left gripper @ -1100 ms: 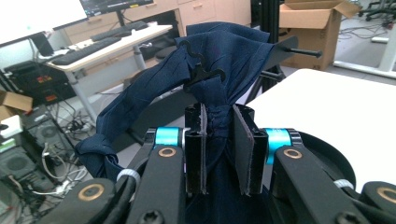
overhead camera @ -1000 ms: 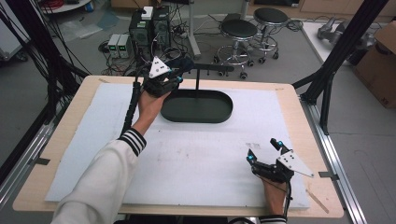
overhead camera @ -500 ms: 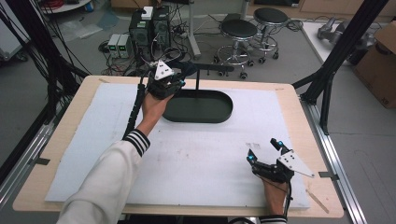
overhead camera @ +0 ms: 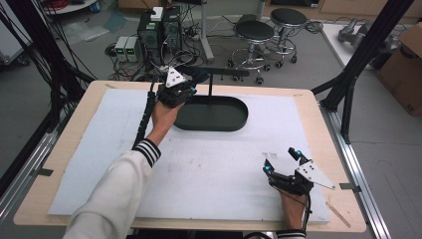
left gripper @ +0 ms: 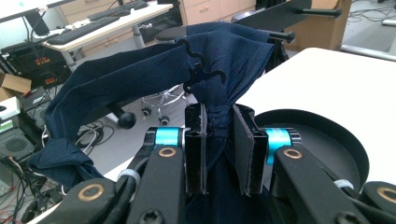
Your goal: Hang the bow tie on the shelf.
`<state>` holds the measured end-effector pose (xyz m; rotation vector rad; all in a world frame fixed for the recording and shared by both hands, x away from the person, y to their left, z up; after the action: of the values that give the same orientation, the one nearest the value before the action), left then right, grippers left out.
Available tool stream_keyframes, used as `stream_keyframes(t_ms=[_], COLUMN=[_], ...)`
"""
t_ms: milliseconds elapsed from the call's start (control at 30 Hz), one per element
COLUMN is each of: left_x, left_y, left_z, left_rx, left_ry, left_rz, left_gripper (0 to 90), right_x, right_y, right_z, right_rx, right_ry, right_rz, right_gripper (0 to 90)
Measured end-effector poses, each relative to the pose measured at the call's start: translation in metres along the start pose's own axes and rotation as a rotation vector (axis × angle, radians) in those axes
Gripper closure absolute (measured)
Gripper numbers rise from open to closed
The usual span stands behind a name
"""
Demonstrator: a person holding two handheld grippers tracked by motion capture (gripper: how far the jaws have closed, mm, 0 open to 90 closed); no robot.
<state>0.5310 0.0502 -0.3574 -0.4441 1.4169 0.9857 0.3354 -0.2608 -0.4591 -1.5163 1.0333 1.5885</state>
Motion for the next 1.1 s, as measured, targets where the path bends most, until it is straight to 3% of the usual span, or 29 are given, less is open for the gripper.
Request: stream_keyframes(t_ms=[667, 800, 1100], left_x=[0.015, 0.018, 0.027], left_y=[-0.010, -0.012, -0.017], left_z=[0.019, 0.024, 0.031], left_rx=[-0.051, -0.077, -0.087], left_ry=[0.077, 0.080, 0.087], left_rz=[-0.005, -0.009, 0.010], left_gripper=[75.5, 75.5, 75.3], right_x=[0.000, 0.000, 0.000], right_y=[0.000, 0.000, 0.000], right_z=[0.000, 0.000, 0.000], right_rx=[0.002, 0.002, 0.003], right_ry=[-0.001, -0.001, -0.001], right_rz=[0.000, 0.000, 0.001], right_gripper=[4.3, 4.3, 4.3])
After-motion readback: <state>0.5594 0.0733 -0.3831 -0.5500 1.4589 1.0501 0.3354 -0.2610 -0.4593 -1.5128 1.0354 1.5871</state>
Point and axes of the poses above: each handheld gripper's, and its own axes: y roughly backward along the jaws, x roughly out of its underside, z roughly to its left, the point moved 8 cm from there along -y, roughly forward along the jaws, and after that the axes turned 1 degree about y, right-handed, at the moved point
